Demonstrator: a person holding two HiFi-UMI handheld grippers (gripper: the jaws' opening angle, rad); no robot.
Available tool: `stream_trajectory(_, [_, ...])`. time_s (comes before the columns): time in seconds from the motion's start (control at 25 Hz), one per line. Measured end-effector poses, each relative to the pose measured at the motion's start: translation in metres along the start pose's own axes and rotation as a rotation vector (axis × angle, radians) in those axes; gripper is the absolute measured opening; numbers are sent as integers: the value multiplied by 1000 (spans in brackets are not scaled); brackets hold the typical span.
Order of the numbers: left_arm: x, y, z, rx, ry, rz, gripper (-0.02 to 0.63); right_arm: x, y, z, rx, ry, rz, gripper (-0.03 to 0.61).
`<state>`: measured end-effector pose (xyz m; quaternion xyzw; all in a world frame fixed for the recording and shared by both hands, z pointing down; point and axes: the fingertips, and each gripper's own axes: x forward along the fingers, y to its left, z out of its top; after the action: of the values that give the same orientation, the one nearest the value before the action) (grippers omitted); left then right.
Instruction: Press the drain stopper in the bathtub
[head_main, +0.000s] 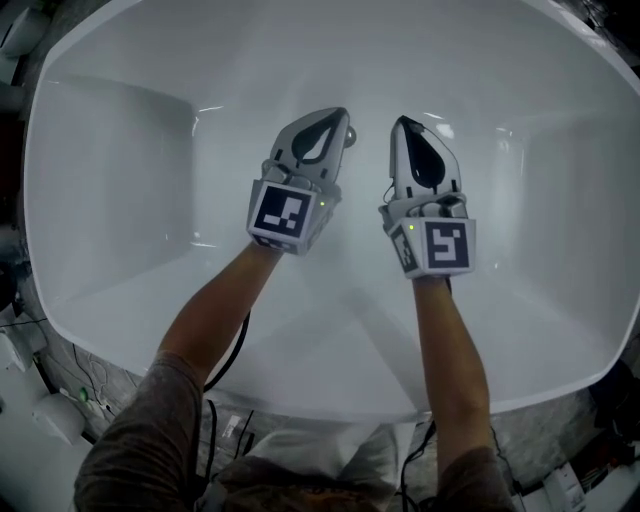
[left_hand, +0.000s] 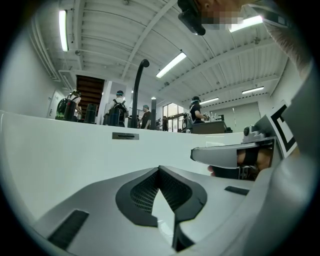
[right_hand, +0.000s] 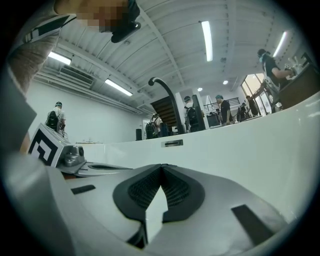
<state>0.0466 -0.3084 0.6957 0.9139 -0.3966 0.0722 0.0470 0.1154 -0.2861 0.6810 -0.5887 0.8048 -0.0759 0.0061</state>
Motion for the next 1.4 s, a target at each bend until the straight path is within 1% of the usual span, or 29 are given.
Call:
stream_trajectory(0.24, [21, 5, -32, -6, 19, 6, 2, 13, 1, -28, -29, 28, 45, -2])
stream_trajectory(0.4, [38, 10, -57, -21, 54, 12, 2, 14, -5, -43, -16, 50, 40, -2])
stream_trajectory(0.52, [50, 17, -87, -37, 92, 23, 3, 13, -8, -51, -22, 64, 41, -2])
stream_trajectory(0.64, [59, 23, -118, -59, 141, 37, 3, 13, -13, -55, 17, 60, 25, -2])
stream_trajectory(0.8, [70, 34, -160, -126, 201, 74, 3, 13, -14, -58, 46, 61, 17, -2])
stream_trajectory(0.88, [73, 38, -184, -151, 248, 92, 3, 12, -13, -64, 55, 70, 17, -2])
stream_trajectory(1.16, [89, 35, -255, -174, 429, 102, 3, 12, -8, -77, 77, 102, 48, -2])
stream_trajectory(1.4, [94, 34, -311, -208, 612, 117, 3, 11, -5, -86, 88, 137, 61, -2])
